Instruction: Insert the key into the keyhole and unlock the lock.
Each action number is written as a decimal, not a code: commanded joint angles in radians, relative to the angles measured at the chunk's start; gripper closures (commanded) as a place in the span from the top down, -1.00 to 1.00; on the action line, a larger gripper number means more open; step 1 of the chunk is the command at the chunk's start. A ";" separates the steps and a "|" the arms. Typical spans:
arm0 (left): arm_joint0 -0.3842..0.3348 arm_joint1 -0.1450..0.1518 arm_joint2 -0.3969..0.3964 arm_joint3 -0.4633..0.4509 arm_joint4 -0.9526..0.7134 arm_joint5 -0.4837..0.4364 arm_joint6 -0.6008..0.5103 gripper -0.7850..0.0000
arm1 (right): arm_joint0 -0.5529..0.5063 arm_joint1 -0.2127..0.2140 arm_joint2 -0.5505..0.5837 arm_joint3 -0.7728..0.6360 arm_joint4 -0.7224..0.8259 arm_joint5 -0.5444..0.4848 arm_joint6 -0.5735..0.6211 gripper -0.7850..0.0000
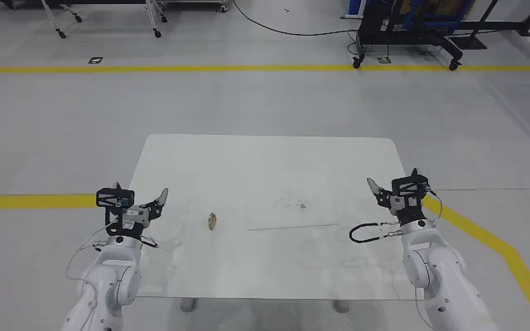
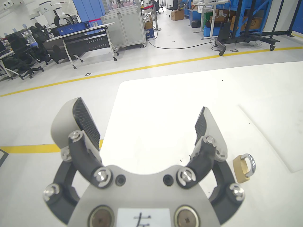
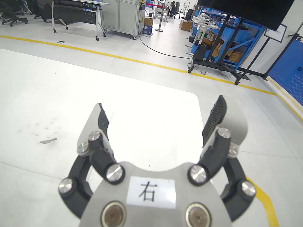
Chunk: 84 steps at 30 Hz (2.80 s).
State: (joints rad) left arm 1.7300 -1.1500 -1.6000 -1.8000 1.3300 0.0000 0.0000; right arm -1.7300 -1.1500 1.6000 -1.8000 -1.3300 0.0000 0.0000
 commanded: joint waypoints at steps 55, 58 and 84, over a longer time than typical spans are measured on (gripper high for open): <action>0.000 0.000 0.000 0.000 0.000 0.000 0.000 1.00 | 0.715 -0.037 -0.552 0.638 -0.141 -0.862 0.401 -0.45; 0.000 0.000 0.000 0.000 0.000 0.000 0.000 1.00 | 0.731 -0.041 -0.566 0.660 -0.129 -0.859 0.406 -0.49; 0.000 0.000 0.000 0.000 0.000 0.000 0.000 1.00 | 0.571 0.064 -0.416 0.603 0.319 -1.012 0.065 -1.00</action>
State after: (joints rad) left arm 1.7300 -1.1500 -1.6000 -1.8000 1.3300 0.0000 0.0000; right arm -1.1622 -1.0886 1.1976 -1.2020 -1.0650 -1.0122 0.0509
